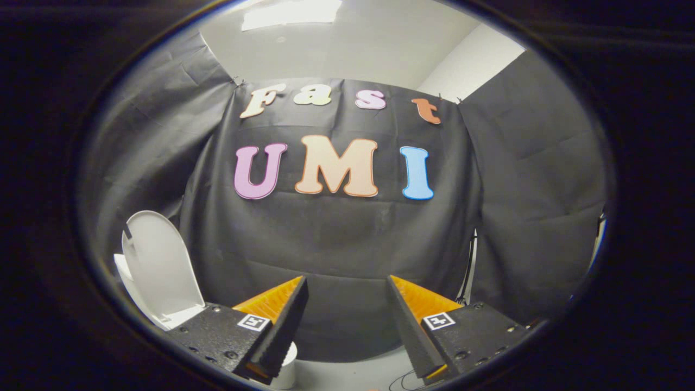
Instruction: Open the toilet lid.
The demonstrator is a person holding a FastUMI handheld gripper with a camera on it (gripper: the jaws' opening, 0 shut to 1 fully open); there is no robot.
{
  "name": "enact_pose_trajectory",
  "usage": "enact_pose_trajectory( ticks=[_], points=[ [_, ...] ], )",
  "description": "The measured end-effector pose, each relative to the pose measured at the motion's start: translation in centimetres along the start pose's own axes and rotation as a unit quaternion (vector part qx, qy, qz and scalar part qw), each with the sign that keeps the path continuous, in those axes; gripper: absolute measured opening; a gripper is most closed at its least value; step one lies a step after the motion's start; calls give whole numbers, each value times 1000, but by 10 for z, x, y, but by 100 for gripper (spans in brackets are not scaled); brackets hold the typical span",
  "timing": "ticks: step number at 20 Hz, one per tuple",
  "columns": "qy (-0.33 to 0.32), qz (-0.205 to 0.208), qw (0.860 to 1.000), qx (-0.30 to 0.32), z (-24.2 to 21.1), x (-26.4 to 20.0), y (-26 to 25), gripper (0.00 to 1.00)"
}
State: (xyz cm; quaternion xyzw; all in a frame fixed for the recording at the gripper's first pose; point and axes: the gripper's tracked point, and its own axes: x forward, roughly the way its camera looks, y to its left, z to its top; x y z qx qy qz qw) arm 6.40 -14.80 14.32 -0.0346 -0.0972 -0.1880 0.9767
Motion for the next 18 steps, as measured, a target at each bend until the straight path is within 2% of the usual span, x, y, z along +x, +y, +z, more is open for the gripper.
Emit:
enact_pose_trajectory(
  ticks=[2, 12, 18],
  points=[
    [4, 7, 1000, 5, -4, -2, 3, 89],
    [37, 7, 998, 45, -27, -1, 1, 89],
    [34, -4, 997, 68, -28, -3, -10, 89]
  ],
)
